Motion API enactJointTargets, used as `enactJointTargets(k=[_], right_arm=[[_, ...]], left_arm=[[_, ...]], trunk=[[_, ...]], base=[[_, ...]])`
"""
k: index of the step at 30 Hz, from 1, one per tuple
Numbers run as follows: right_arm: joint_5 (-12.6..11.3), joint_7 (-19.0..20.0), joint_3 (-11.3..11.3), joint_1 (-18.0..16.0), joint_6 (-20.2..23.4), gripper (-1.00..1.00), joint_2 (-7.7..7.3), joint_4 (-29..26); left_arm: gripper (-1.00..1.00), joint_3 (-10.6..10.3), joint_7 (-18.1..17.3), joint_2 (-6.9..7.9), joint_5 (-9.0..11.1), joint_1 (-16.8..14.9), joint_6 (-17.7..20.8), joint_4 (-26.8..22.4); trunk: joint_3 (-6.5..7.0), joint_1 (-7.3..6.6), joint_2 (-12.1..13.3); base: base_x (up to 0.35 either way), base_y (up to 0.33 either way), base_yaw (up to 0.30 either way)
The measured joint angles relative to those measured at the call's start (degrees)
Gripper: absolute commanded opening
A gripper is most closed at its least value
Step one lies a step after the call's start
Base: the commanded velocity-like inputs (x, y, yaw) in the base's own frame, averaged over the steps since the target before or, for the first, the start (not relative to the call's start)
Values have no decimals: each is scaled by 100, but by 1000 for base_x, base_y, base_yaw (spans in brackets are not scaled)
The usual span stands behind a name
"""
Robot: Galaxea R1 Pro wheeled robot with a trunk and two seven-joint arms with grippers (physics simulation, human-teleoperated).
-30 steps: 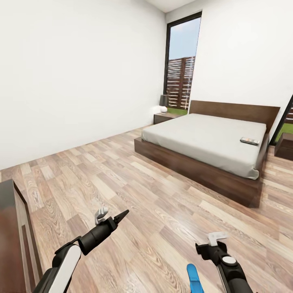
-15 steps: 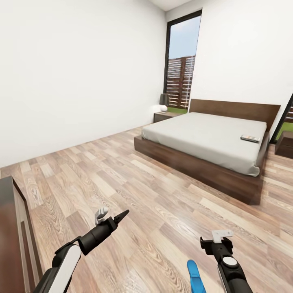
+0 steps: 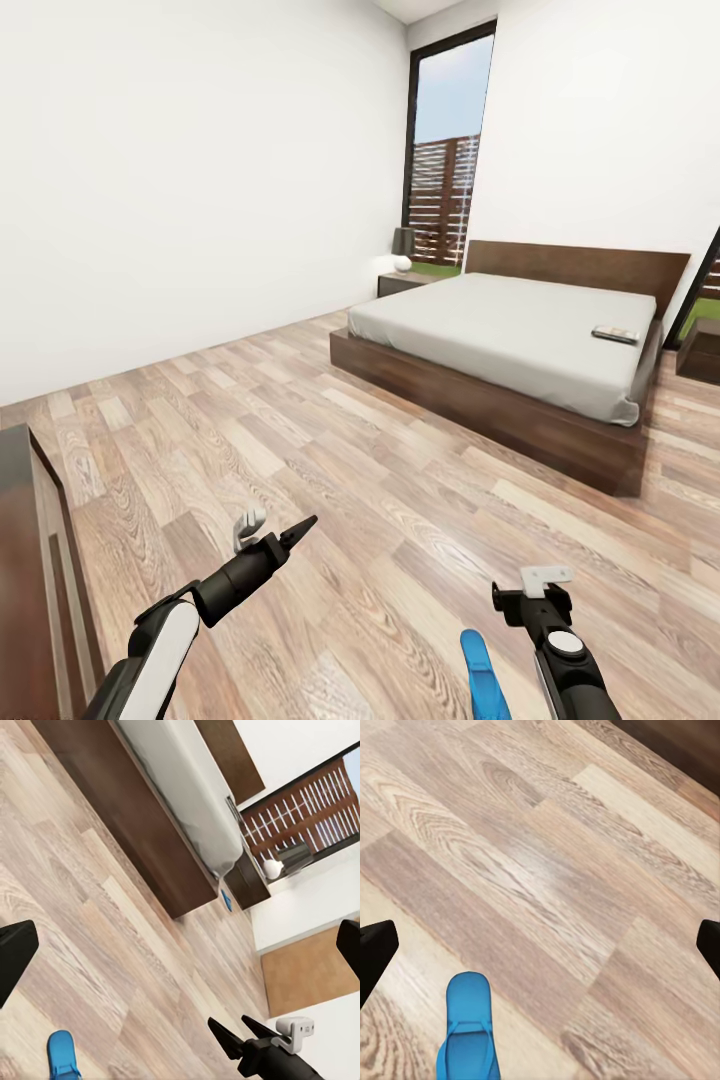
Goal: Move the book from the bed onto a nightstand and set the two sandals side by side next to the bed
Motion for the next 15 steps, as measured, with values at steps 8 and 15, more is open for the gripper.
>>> enactJointTargets(k=[8, 15], right_arm=[[0, 0, 0, 0, 0, 100, 0, 0], [0, 1, -1, 0, 0, 100, 0, 0]], left_arm=[[100, 0, -4, 0, 0, 0, 0, 0], [100, 5, -9, 8, 1, 0, 5, 0]], trunk=[[-164, 80, -128], [-320, 98, -138]], base=[[0, 0, 0], [0, 0, 0]])
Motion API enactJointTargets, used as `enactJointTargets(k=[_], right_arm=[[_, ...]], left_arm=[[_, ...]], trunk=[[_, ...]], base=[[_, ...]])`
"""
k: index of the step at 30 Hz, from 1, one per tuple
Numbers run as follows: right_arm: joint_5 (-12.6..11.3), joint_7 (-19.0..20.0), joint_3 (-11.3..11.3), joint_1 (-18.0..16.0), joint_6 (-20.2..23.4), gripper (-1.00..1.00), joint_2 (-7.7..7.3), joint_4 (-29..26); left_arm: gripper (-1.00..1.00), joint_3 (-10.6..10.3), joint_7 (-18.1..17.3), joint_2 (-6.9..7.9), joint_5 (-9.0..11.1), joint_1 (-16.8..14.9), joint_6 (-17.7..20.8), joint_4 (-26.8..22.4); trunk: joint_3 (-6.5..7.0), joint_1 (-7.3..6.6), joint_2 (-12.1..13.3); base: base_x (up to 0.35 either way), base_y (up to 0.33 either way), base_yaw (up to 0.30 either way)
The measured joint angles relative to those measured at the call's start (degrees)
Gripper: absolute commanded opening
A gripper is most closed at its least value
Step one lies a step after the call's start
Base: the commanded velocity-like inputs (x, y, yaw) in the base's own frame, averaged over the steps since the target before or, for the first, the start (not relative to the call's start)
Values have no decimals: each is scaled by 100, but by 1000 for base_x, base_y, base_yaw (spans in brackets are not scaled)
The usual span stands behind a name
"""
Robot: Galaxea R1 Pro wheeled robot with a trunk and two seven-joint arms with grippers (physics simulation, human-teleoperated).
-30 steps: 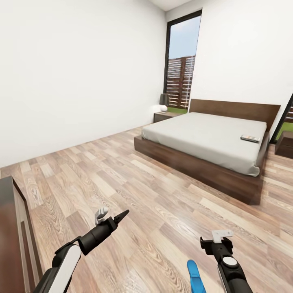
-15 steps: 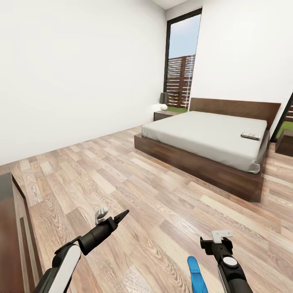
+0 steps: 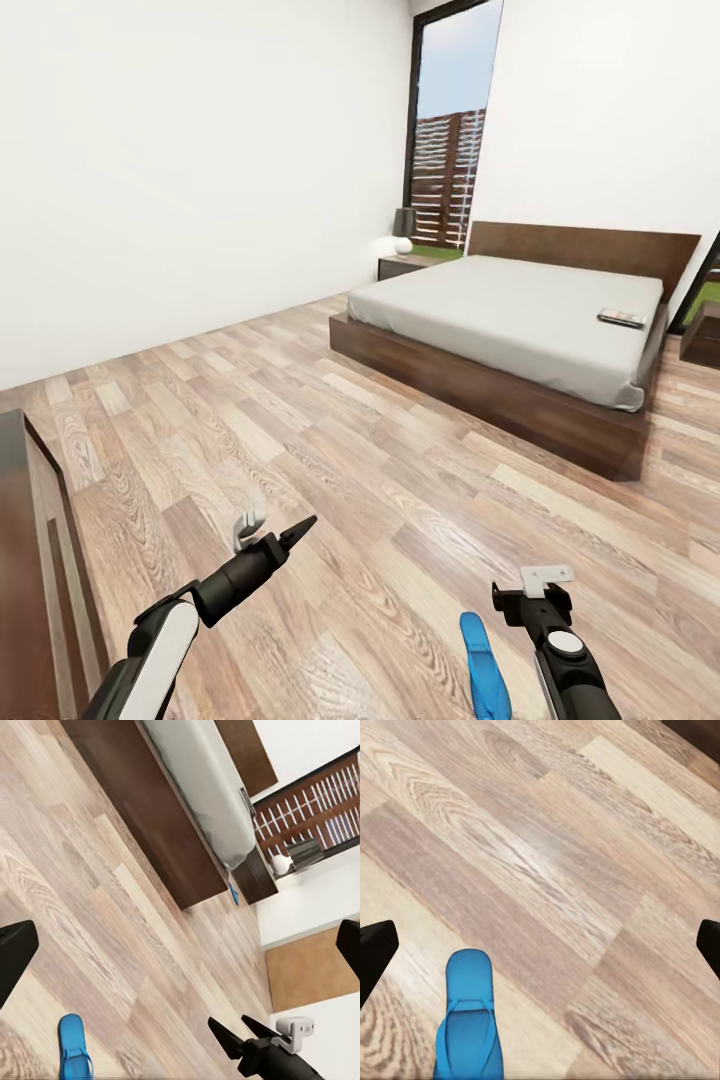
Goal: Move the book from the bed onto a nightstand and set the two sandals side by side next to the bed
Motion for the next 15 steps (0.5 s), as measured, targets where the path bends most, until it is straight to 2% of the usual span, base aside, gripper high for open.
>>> enactJointTargets(k=[15], right_arm=[[0, 1, 2, 0, 0, 100, 8, 36]], left_arm=[[100, -2, -1, 1, 0, 0, -2, 0]], trunk=[[-333, 39, -20]], base=[[0, 0, 0]])
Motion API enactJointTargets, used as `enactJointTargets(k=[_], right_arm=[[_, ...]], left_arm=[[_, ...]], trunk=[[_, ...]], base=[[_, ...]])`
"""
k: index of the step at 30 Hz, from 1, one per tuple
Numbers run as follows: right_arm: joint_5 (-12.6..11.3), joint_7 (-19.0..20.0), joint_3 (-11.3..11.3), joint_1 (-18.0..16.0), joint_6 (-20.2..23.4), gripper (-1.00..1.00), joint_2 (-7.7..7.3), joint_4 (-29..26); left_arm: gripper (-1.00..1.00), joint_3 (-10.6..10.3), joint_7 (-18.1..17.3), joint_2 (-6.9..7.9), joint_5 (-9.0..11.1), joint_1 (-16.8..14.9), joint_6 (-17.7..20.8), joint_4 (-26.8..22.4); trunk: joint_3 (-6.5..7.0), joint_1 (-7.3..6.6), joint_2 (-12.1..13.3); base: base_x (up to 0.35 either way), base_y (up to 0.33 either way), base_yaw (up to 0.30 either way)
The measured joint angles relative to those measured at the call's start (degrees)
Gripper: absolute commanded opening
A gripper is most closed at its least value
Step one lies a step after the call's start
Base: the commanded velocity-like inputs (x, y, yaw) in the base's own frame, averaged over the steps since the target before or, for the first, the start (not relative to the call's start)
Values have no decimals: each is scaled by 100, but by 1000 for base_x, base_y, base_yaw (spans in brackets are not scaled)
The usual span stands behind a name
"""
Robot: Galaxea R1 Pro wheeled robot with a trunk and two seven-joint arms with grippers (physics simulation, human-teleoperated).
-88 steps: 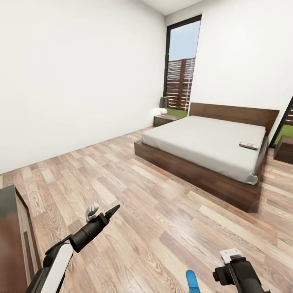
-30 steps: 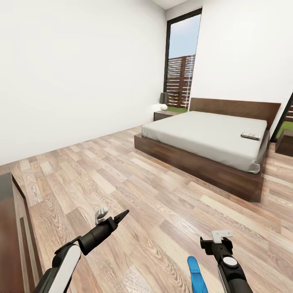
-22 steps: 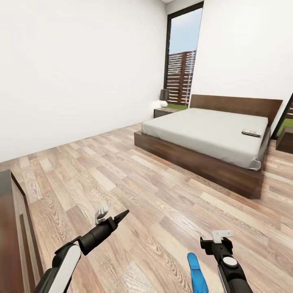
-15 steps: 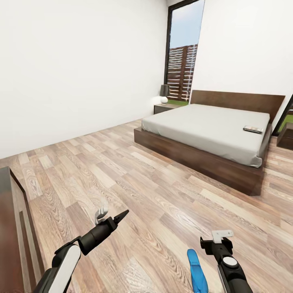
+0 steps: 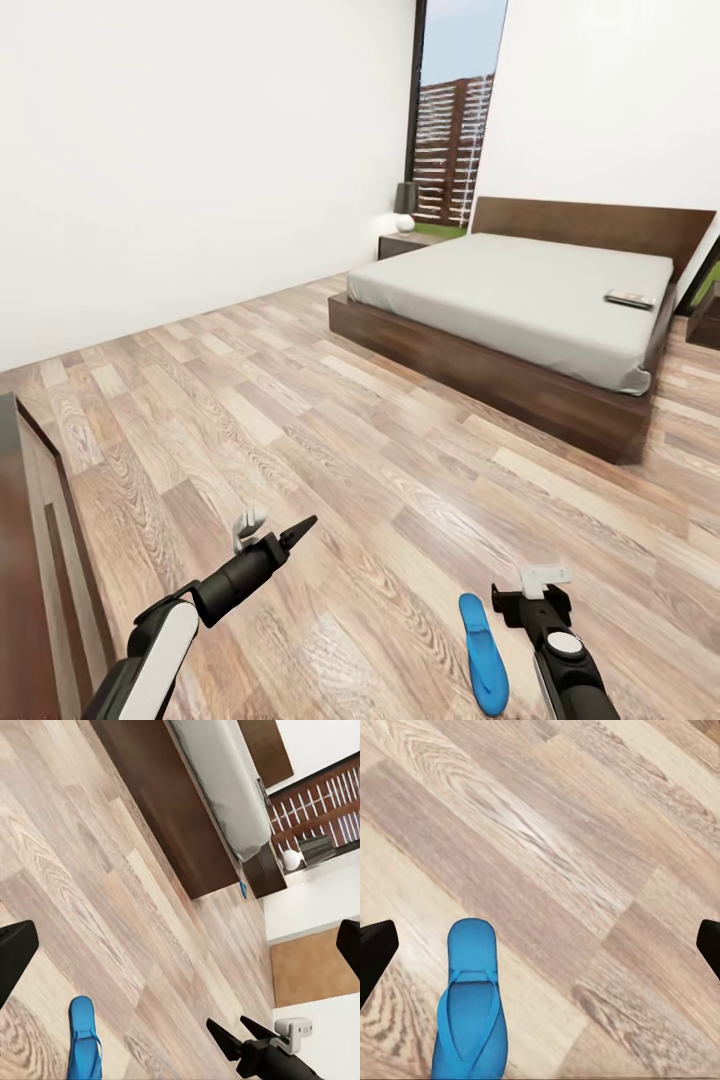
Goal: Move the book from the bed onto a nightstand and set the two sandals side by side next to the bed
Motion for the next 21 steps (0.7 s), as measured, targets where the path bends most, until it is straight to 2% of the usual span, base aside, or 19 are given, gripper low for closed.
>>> enactJointTargets(k=[21], right_arm=[[1, 0, 4, 0, 0, 100, 18, 253]], left_arm=[[100, -1, -2, 0, 0, 0, -3, -7]], trunk=[[-466, 54, -28]], base=[[0, 0, 0]])
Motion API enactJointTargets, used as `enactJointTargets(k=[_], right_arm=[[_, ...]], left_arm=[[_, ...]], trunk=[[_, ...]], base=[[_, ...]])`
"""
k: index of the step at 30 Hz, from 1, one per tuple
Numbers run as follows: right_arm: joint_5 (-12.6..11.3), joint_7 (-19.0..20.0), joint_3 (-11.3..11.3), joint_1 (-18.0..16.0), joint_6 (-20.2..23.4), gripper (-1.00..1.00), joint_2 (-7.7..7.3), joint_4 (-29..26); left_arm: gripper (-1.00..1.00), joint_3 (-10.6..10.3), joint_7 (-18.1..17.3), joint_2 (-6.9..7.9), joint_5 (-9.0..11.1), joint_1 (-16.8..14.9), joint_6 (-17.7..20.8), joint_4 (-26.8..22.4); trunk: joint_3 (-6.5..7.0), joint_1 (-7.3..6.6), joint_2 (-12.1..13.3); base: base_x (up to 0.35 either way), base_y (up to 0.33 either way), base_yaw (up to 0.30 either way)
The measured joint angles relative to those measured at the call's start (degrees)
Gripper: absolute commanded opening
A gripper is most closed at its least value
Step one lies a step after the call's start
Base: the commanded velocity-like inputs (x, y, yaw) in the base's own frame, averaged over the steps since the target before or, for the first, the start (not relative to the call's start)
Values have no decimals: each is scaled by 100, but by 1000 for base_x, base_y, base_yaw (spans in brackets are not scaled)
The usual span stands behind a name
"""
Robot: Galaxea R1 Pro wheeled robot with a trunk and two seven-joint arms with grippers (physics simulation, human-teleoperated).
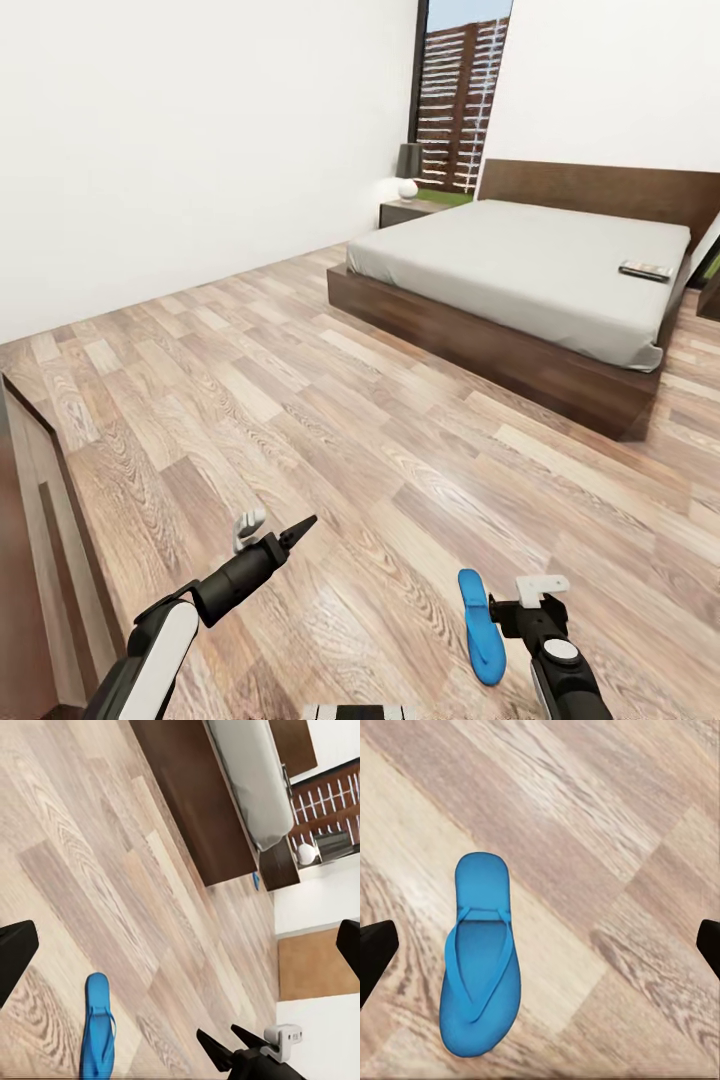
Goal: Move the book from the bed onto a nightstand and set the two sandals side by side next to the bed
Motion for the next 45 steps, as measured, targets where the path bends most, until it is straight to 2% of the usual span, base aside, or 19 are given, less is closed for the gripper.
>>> enactJointTargets(k=[45], right_arm=[[0, -3, 5, -1, 0, 100, 9, 1]], left_arm=[[100, -2, 3, 0, 0, 0, -3, -2]], trunk=[[-998, 116, -61]], base=[[0, 0, 0]])
